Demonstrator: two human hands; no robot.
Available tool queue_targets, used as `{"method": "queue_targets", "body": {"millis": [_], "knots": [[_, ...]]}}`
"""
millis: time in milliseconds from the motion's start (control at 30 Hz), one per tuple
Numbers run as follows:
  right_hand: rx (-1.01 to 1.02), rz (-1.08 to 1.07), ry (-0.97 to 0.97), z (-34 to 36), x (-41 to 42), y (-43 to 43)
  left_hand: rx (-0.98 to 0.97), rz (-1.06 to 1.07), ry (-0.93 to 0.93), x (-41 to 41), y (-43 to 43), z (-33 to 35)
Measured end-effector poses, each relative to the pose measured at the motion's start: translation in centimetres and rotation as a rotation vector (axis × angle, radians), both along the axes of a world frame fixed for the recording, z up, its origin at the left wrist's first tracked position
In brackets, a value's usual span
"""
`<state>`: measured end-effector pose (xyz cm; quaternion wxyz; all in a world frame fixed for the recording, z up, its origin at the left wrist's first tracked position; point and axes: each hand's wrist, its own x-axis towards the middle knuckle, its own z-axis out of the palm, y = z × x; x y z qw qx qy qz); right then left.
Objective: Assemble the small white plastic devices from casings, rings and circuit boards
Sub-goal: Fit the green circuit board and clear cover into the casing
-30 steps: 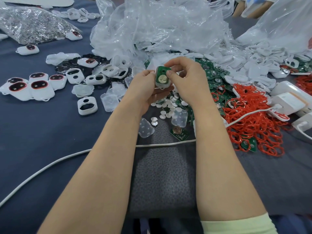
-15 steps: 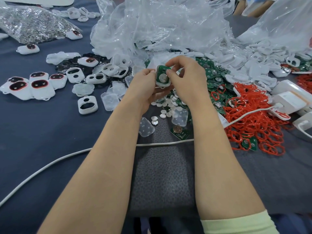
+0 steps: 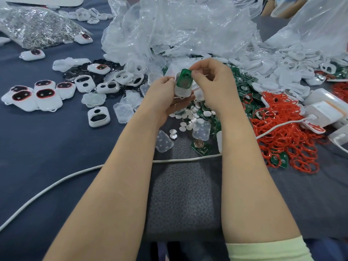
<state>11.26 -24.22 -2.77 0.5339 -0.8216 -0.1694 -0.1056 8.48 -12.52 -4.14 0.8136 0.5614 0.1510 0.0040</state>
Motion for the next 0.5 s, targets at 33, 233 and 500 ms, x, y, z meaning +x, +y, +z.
{"method": "queue_targets", "body": {"millis": [33,233,500], "knots": [[0.000,0.001,0.001,0.01,0.00,0.03,-0.004,0.001,0.001,0.01,0.03,0.02],[-0.052,0.007,0.011,-0.07,-0.05,0.20,-0.028,0.014,0.007,0.00,0.00,0.05],[-0.094,-0.011,0.005,-0.32,0.12,0.34,-0.031,0.016,0.000,-0.07,-0.01,0.15]]}}
